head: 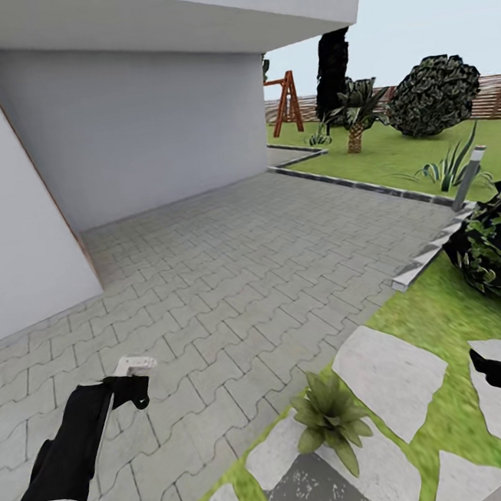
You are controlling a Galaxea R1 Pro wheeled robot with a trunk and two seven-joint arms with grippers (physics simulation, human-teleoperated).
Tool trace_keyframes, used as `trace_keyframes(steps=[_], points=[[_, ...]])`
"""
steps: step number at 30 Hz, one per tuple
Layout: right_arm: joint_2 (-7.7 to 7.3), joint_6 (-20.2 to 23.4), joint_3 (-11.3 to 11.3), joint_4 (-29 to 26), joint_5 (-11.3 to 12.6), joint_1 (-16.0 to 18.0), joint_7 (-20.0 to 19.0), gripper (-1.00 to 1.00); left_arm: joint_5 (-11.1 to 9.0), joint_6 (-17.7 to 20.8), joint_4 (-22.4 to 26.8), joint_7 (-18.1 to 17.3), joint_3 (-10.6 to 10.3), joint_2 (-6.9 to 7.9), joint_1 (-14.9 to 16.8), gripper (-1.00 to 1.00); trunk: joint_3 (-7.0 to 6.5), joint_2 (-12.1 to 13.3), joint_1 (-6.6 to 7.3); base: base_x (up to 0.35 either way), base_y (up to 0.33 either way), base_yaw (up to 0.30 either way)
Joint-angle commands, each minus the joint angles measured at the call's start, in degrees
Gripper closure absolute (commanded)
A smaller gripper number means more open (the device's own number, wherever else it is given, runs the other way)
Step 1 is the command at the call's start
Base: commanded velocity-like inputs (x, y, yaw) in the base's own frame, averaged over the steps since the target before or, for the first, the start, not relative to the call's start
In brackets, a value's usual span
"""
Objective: Pick up the pesticide atomizer in the garden and spray insectifuge to fully cover both potted plants in the garden.
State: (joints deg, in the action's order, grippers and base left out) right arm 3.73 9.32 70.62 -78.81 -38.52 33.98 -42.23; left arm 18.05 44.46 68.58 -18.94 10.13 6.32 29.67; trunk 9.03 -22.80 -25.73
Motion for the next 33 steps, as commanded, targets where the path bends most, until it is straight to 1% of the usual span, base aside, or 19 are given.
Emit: trace_keyframes(steps=[1,10,23,33], points=[[0.05,0.26,0.13,-0.15,-0.21,0.12,-0.39,-1.0,0.6,0.14,0.05,-0.57,0.06,0.01,0.04,1.0,0.07,-0.12,-0.06,0.18,0.312,-0.228],[0.05,0.26,0.13,-0.14,-0.24,0.12,-0.4,-1.0,0.61,0.16,0.05,-0.6,0.06,0.01,0.04,1.0,-0.46,-0.12,-0.06,0.176,0.283,-0.232],[0.05,0.26,0.13,-0.16,-0.24,0.12,-0.39,-1.0,0.67,0.16,0.06,-0.81,0.06,0.01,0.04,1.0,-1.21,-0.12,-0.06,0.051,0.046,-0.233],[0.05,0.26,0.13,-0.13,-0.24,0.12,-0.39,-1.0,0.68,0.15,0.06,-0.88,0.08,0.01,0.04,1.0,-1.79,-0.12,-0.06,0.203,0.241,-0.227]])
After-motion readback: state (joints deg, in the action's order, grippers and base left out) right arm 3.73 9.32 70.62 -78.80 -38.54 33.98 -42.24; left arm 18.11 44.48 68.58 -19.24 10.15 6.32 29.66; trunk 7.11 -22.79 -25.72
